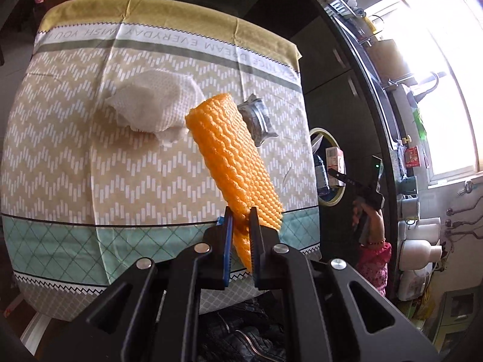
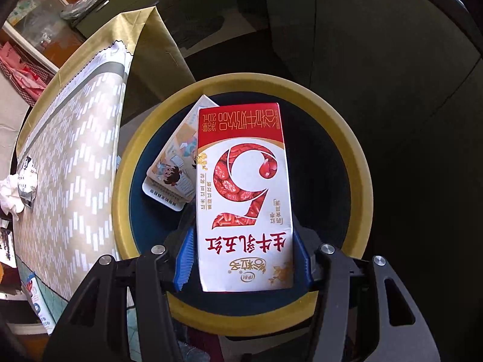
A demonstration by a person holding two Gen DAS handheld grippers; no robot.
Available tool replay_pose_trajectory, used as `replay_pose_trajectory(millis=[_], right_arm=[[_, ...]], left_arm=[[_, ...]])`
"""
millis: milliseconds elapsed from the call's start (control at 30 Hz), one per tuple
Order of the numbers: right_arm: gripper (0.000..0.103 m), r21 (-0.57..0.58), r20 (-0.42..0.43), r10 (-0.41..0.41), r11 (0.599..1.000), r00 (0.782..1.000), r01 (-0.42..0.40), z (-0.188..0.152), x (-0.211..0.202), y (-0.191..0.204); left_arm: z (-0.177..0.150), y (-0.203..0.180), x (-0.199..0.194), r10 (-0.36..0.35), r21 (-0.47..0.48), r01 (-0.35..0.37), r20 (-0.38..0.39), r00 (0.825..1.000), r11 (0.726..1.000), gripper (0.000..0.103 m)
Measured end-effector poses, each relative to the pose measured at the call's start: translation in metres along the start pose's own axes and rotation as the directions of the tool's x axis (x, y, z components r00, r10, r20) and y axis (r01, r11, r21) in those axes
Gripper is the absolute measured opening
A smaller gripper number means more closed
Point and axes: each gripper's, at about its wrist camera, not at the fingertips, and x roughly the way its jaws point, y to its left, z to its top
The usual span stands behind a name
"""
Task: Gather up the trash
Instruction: 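Open right tool over the bin while left carries the foam net there and releases it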
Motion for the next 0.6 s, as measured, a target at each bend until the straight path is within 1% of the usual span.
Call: replay_pose_trajectory(millis=[33, 67, 100, 167, 267, 367, 500, 600], right_arm=[[0.056, -0.004, -0.004, 0.001, 1.000, 1.000, -0.001, 0.002, 0.004, 0.001], [0.070, -0.010, -0.010, -0.006, 1.000, 1.000, 0.006, 0.004, 0.006, 0.002], [0.079, -0.003, 0.004, -0.030, 1.000, 1.000, 0.030, 0.005, 0.005, 0.000], [0.079, 0.006, 0.041, -0.064, 0.998, 0.997, 0.063, 0.004, -0.003, -0.002], [0.079, 0.041, 0.076, -0.036, 0.999, 0.996, 0.033, -0.001, -0.021, -0.011], [0.079, 0.037, 0.101, -0.029, 0.999, 0.994, 0.026, -0.012, -0.042, -0.015], [0.079, 0.022, 0.134, -0.001, 1.000, 0.991, -0.002, -0.036, -0.069, -0.018], [0.079, 0.010, 0.166, -0.004, 1.000, 0.986, 0.002, -0.055, -0.089, -0.019]], left_arm=[[0.000, -0.005, -0.003, -0.002, 0.014, 0.001, 0.006, 1.000, 1.000, 0.010], [0.000, -0.011, -0.005, -0.003, 0.028, 0.003, 0.008, 1.000, 1.000, 0.010], [-0.001, -0.018, -0.005, -0.008, 0.044, 0.007, 0.004, 1.000, 0.999, 0.010], [0.000, -0.031, -0.003, -0.013, 0.073, 0.013, -0.006, 1.000, 0.997, 0.010], [0.002, -0.060, 0.010, -0.015, 0.135, 0.020, -0.040, 0.999, 0.991, 0.010], [0.005, -0.094, 0.028, -0.023, 0.206, 0.040, -0.082, 0.996, 0.978, 0.010], [0.014, -0.149, 0.068, -0.030, 0.311, 0.074, -0.147, 0.989, 0.948, 0.010], [0.027, -0.193, 0.108, -0.020, 0.378, 0.093, -0.192, 0.981, 0.921, 0.010]])
